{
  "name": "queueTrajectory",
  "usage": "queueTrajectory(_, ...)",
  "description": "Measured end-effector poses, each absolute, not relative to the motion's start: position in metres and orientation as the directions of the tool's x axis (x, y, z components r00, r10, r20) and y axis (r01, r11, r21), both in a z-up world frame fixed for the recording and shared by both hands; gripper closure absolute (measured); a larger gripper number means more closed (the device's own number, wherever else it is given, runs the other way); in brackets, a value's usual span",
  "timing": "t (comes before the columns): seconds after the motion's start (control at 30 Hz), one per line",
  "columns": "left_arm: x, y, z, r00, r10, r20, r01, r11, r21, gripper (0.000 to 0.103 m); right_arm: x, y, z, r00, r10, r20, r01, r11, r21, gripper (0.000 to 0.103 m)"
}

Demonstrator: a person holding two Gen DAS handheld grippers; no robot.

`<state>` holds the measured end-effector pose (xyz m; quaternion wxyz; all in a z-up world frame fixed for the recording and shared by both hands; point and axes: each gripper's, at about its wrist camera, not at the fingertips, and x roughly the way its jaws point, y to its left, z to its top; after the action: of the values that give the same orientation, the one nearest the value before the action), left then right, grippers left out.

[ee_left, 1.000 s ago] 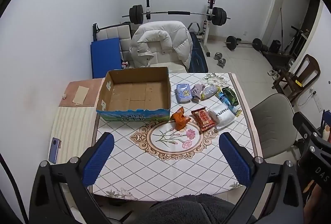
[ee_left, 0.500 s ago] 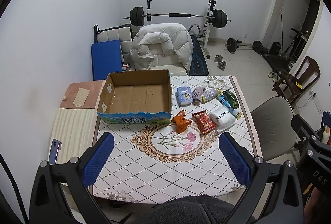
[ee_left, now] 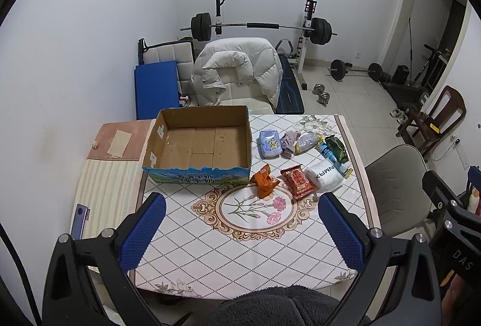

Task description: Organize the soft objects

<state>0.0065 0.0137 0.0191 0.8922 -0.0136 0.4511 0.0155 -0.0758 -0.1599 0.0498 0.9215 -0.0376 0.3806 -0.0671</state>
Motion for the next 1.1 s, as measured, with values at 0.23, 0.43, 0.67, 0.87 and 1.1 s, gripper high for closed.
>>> queueTrajectory(0.23, 0.0097, 0.0146, 0.0225, 0.594, 0.016, -0.804, -0.042, 0.999, -0.011, 0.000, -0.0759, -0.1600, 0.0494, 0.702, -0.152, -0.696, 0.094, 0.988, -0.120, 0.000)
queueTrajectory(0.43, 0.0110, 0.0150, 0.0245, 0.597, 0.015, -0.802, -0.041, 0.999, -0.011, 0.000, -0.0752, -0.1596, 0.0503, 0.701, -0.152, -0.696, 0.095, 0.988, -0.120, 0.000)
queueTrajectory(0.67, 0.0139, 0.0155, 0.0275, 0.599, 0.016, -0.801, -0.041, 0.999, -0.011, 0.000, -0.0748, -0.1601, 0.0513, 0.702, -0.150, -0.697, 0.092, 0.989, -0.119, 0.000)
queueTrajectory(0.87, 0.0119, 0.0151, 0.0264, 0.600, 0.016, -0.800, -0.041, 0.999, -0.011, 0.000, -0.0751, -0.1600, 0.0513, 0.702, -0.151, -0.696, 0.094, 0.988, -0.119, 0.000)
queueTrajectory(1.1, 0.0113, 0.0153, 0.0261, 0.601, 0.015, -0.799, -0.040, 0.999, -0.012, 0.000, -0.0751, -0.1599, 0.0526, 0.705, -0.150, -0.693, 0.095, 0.989, -0.117, 0.000)
